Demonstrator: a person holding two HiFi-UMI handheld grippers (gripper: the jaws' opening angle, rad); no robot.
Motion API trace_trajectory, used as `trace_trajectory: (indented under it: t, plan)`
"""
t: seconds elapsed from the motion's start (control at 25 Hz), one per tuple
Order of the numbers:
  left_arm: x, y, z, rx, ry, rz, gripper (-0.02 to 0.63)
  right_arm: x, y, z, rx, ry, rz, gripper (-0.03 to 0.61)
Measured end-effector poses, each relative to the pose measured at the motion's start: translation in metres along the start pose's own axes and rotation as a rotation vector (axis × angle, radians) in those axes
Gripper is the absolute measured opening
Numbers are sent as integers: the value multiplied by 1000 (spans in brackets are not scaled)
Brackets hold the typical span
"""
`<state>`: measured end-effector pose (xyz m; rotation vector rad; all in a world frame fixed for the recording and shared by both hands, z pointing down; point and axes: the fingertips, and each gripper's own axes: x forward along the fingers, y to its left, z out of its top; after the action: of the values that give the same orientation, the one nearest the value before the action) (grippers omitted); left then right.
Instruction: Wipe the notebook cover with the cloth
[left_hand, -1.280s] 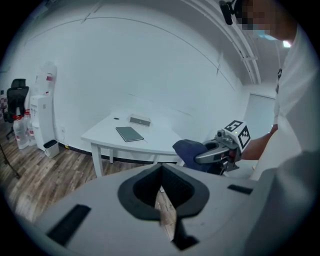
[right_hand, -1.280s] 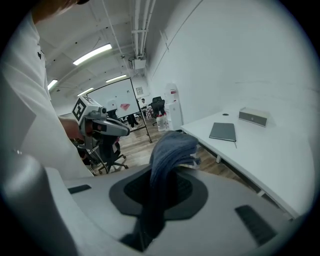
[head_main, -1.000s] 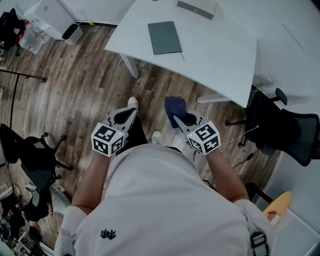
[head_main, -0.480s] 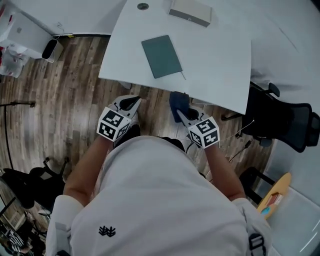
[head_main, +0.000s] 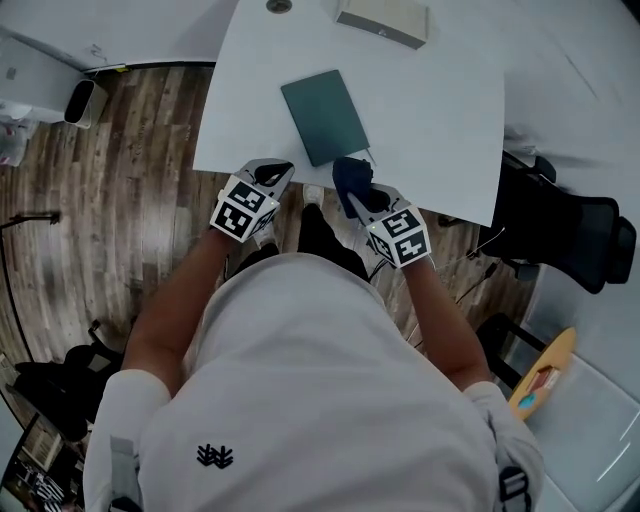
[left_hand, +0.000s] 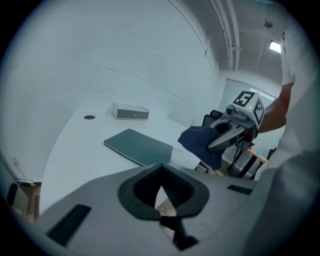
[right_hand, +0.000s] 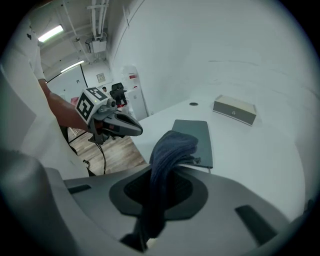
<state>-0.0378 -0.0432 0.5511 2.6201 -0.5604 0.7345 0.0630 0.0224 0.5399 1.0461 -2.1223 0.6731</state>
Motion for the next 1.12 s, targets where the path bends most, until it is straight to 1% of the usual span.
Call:
trace_trajectory:
  t: [0.2,0.32,0.4,0.56,0.68,0.84,1.0,1.12]
  plan:
    - [29,17,-4,8,53,15,0,32,-19,13,-35,38,38,43]
    - [42,23,-3,4,70,13,2,47,-23,18,-41,56,77,43]
    - [52,28,-1,7,78,8,0,56,-23,21,-66,73,100,43]
    - [68,35,-2,18,94,-9,1,71,-19,21,-121,115,153,43]
    - [79,38,-2,21,109,-10,0,81,-20,14,-155,157,182,43]
    - [90,39,-2,40,133,-13,0,92,-24,-2,-188,204,202,43]
    - [93,38,-5,104,151,-4,0,90,-32,-3,-192,222,204,43]
    - [91,37,-5,120,147,5,0,88,-43,-4,-191,222,191,43]
